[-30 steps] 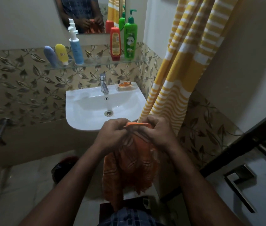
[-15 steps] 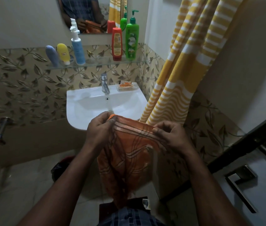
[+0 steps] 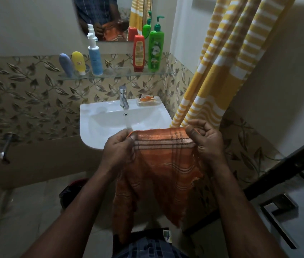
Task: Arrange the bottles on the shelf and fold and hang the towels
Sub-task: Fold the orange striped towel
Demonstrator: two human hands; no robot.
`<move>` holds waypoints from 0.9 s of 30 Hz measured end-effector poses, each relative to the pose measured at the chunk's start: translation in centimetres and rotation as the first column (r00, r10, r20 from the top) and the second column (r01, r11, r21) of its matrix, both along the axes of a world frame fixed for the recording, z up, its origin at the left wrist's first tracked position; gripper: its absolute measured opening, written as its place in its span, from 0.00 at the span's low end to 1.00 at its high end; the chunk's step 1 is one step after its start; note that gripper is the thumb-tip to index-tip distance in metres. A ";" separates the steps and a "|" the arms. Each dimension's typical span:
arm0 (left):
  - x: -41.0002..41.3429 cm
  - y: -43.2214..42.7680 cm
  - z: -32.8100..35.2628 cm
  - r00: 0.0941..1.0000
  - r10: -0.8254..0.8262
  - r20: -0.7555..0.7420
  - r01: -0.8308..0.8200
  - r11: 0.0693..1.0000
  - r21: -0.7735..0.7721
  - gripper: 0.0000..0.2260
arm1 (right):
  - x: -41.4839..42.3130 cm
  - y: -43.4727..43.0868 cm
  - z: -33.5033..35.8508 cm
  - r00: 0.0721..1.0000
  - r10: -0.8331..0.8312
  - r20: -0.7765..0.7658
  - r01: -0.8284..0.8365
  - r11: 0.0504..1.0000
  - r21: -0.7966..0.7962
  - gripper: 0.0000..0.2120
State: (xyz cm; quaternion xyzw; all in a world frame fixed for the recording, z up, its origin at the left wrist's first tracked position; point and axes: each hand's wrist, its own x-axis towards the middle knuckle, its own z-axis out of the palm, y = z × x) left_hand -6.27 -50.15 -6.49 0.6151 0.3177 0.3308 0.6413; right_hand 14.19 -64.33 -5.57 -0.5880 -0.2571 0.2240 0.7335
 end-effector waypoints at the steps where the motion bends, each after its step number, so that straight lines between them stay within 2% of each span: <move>1: 0.0 0.1 0.5 1.000 -0.004 0.013 0.004 1.000 0.019 0.10 | -0.1 0.2 0.1 1.000 -0.024 -0.019 0.024 1.000 0.005 0.08; 5: 0.0 0.6 2.4 0.995 -0.097 0.010 0.093 0.978 0.185 0.08 | -0.7 0.9 0.8 0.998 -0.055 -0.023 0.055 0.998 0.002 0.04; 6: 0.1 0.5 2.5 0.994 -0.110 -0.019 0.111 0.966 0.232 0.07 | -1.1 1.1 1.0 0.999 -0.037 0.031 0.038 0.999 -0.019 0.02; 8: 0.3 0.2 2.7 0.991 -0.121 -0.052 0.131 0.947 0.293 0.06 | -2.1 1.6 1.5 0.982 0.031 0.187 -0.019 0.998 -0.067 0.06; 10: 0.4 0.0 2.7 0.993 -0.090 -0.070 0.109 0.930 0.352 0.04 | -3.3 2.2 2.1 0.936 0.154 0.316 -0.116 0.984 -0.139 0.10; 12: 0.5 0.0 2.9 0.996 -0.015 -0.087 0.051 0.902 0.429 0.04 | -4.6 2.8 2.4 0.901 0.257 0.351 -0.185 0.957 -0.225 0.11; 15: 0.6 0.1 3.4 0.990 0.091 -0.110 -0.022 0.860 0.509 0.07 | -6.2 3.4 2.3 0.838 0.289 0.463 -0.143 0.935 -0.324 0.16; 17: 0.4 0.2 3.6 0.995 0.054 -0.088 -0.008 0.892 0.453 0.09 | -6.5 3.5 2.3 0.778 0.309 0.547 -0.084 0.914 -0.397 0.19; 19: 0.2 0.2 3.3 1.000 -0.020 -0.013 0.023 0.941 0.338 0.10 | -6.1 3.5 2.6 0.742 0.307 0.596 -0.036 0.906 -0.422 0.15; 21: 0.1 0.4 3.0 0.997 -0.070 0.023 0.062 0.964 0.258 0.14 | -5.3 3.4 2.6 0.775 0.263 0.574 -0.058 0.935 -0.351 0.15; 23: 0.0 0.4 2.7 0.983 -0.181 0.010 0.176 0.966 0.187 0.18 | -5.0 3.3 3.0 0.827 0.218 0.518 -0.103 0.965 -0.242 0.16; 25: -0.1 0.2 2.1 0.939 -0.344 0.019 0.341 0.936 0.088 0.16 | -4.9 3.0 3.9 0.864 0.167 0.475 -0.107 0.983 -0.151 0.15; 27: -0.2 -0.4 0.8 0.893 -0.450 0.004 0.450 0.893 0.025 0.13 | -4.4 2.7 4.9 0.891 0.058 0.450 -0.044 0.998 -0.042 0.14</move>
